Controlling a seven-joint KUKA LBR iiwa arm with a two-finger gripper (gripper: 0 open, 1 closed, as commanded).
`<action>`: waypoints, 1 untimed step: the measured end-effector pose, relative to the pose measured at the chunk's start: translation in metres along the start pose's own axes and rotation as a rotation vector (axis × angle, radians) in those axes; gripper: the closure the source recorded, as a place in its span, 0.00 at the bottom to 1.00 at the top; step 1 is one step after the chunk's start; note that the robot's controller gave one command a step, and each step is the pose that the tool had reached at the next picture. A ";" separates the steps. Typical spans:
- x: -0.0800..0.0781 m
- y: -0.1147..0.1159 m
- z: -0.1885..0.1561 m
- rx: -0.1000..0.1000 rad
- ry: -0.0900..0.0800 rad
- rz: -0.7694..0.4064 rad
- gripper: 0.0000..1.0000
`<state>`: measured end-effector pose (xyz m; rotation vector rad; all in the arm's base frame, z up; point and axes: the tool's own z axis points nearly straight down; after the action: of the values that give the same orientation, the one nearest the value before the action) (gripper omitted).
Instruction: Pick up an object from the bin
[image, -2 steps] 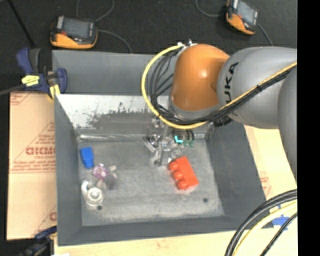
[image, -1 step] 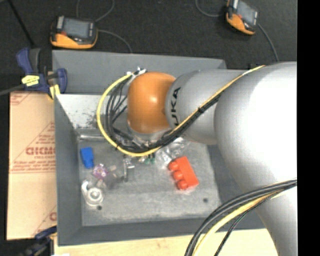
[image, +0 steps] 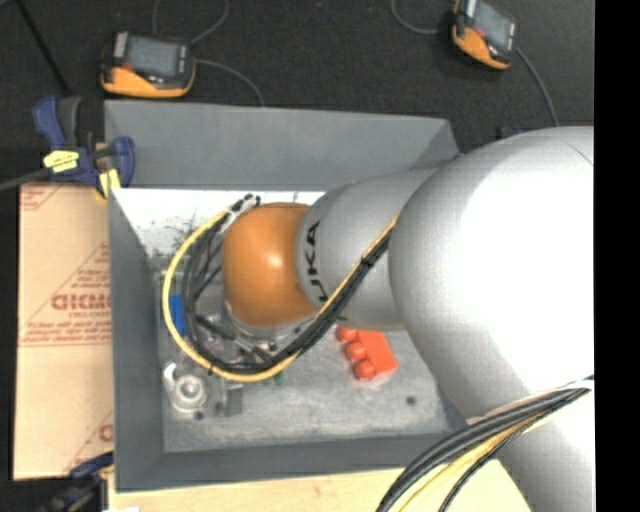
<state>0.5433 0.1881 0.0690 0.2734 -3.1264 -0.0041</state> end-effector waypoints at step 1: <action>0.032 -0.041 -0.063 0.005 -0.008 -0.008 0.00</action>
Offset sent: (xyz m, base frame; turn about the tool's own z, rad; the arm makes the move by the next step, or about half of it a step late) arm -0.0258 -0.0426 0.0594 -0.0122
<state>0.5192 0.1422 0.1320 0.2860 -3.1335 0.0024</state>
